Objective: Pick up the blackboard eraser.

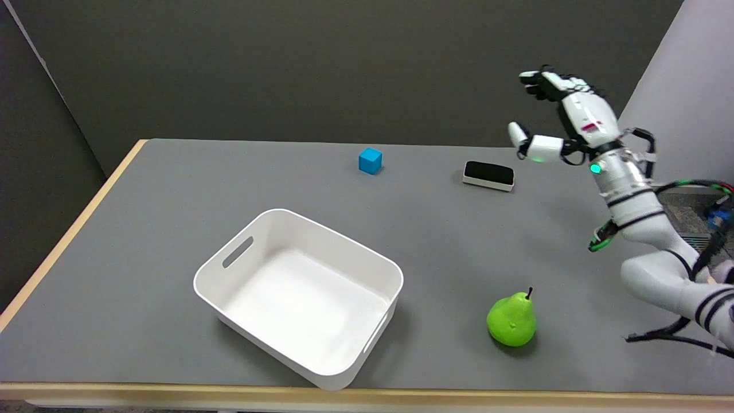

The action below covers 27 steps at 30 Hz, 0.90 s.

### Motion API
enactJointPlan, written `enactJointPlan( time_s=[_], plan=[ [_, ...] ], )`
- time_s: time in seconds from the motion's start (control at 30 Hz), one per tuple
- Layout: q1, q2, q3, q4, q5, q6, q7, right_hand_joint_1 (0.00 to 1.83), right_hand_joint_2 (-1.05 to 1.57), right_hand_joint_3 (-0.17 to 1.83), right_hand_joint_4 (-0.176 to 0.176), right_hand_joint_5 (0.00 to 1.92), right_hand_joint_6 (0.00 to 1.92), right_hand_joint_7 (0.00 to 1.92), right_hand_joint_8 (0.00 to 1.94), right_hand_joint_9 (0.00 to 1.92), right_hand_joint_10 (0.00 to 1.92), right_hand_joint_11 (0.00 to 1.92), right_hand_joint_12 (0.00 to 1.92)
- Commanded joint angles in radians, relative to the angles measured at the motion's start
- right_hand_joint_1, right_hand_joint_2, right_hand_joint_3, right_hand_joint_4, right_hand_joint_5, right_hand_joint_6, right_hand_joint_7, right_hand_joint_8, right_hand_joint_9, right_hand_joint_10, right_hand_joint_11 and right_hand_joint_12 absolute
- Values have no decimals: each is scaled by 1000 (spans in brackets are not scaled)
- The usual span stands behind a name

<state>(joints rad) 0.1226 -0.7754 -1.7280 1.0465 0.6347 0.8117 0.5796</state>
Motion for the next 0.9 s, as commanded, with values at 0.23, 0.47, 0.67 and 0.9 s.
enactJointPlan(
  time_s=[0.23,0.47,0.67,0.9],
  plan=[
    [420,-6,-397,-76,-201,-712,-1,520,607,912,83,301,558,450,459,362,846,210,1337],
    [377,-9,-374,-122,-91,-749,-37,509,601,913,81,286,529,419,421,327,790,174,1288],
    [362,-9,-339,-150,-91,-771,-49,504,597,910,77,279,515,404,402,309,773,157,1270],
    [378,-37,-314,-187,-99,-772,-56,514,594,905,66,274,501,397,393,296,771,148,1268]
  ],
)
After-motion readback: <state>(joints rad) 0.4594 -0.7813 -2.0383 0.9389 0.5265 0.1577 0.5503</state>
